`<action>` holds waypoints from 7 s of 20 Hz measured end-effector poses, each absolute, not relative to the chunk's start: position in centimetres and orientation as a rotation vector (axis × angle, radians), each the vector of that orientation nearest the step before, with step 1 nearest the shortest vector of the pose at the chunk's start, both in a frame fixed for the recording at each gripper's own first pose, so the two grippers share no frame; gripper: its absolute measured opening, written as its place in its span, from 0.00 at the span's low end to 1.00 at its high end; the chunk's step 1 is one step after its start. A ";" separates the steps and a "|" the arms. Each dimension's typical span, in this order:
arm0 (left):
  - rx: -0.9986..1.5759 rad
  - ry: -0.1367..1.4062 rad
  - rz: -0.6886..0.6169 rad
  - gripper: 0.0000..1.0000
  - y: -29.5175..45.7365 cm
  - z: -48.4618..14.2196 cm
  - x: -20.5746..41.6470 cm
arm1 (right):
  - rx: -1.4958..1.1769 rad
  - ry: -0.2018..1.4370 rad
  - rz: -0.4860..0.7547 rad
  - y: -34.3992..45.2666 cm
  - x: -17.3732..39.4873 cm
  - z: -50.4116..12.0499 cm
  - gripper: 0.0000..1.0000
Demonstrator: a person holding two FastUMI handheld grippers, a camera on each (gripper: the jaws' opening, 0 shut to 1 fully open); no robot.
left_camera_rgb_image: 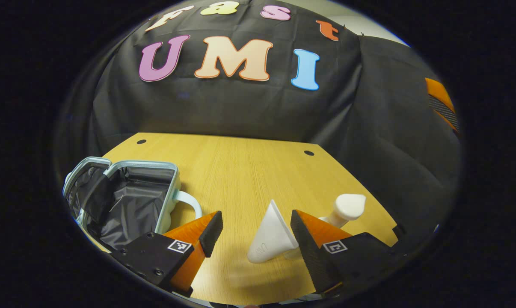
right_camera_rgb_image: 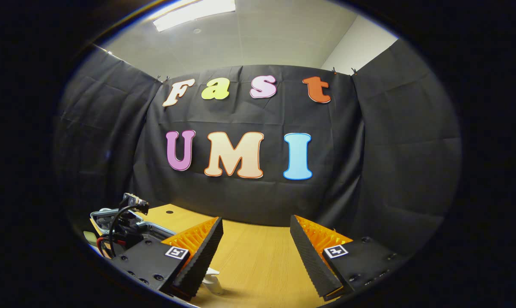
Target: First open the suitcase, pack the skin care products into it, and then close the suitcase.
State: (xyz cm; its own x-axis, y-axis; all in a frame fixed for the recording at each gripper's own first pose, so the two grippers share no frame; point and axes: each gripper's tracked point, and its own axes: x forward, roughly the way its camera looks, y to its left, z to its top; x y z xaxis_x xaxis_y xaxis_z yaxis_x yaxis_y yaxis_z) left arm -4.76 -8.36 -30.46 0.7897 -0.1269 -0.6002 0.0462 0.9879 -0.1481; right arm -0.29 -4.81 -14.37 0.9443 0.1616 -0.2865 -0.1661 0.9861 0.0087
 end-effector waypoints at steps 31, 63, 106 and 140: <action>-0.090 0.639 -0.182 0.20 -2.5 -22.1 -4.4 | -0.059 0.652 0.258 5.4 -5.6 -37.6 0.99; -0.084 1.190 0.041 0.21 19.8 -36.3 -8.0 | 0.120 0.654 0.497 22.0 -5.6 -25.9 0.57; -0.300 1.062 0.466 0.86 59.1 -39.4 -12.2 | 0.047 1.021 0.322 38.1 -3.0 -39.2 0.98; -0.009 0.646 0.076 0.00 31.1 -11.2 -2.4 | 0.144 0.778 0.355 23.8 -4.8 -29.5 0.98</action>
